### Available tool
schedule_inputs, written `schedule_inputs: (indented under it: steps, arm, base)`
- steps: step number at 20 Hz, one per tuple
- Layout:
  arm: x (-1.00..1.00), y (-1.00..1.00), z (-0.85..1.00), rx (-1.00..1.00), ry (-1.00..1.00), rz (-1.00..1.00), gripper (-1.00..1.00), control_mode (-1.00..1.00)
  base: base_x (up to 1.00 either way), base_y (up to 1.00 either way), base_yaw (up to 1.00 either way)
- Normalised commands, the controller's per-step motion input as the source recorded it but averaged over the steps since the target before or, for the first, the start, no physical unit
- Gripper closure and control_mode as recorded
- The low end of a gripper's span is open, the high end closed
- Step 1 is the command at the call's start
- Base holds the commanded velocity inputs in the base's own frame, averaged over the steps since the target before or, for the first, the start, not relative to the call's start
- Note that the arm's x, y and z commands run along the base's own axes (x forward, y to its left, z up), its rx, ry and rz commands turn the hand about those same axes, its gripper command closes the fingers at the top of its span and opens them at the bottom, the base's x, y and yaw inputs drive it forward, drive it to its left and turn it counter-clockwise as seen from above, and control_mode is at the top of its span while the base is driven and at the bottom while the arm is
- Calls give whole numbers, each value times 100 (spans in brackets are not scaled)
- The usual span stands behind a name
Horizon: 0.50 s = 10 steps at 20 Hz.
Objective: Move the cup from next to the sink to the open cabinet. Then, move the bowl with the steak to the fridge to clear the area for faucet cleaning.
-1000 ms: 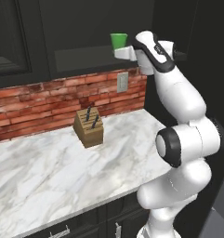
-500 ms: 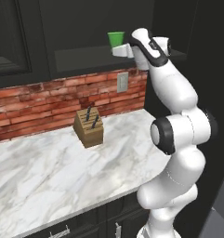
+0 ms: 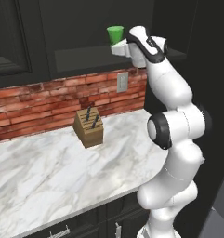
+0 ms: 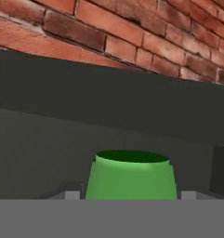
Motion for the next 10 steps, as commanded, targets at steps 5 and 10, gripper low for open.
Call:
schedule_inputs:
  steps: [5, 10]
  arm:
    - [56, 0, -15, 0, 12, -1, -100, -100]
    - [2, -1, -1, 0, 6, 0, -100, -100]
  base:
    - [0, 0, 0]
    - [0, 0, 0]
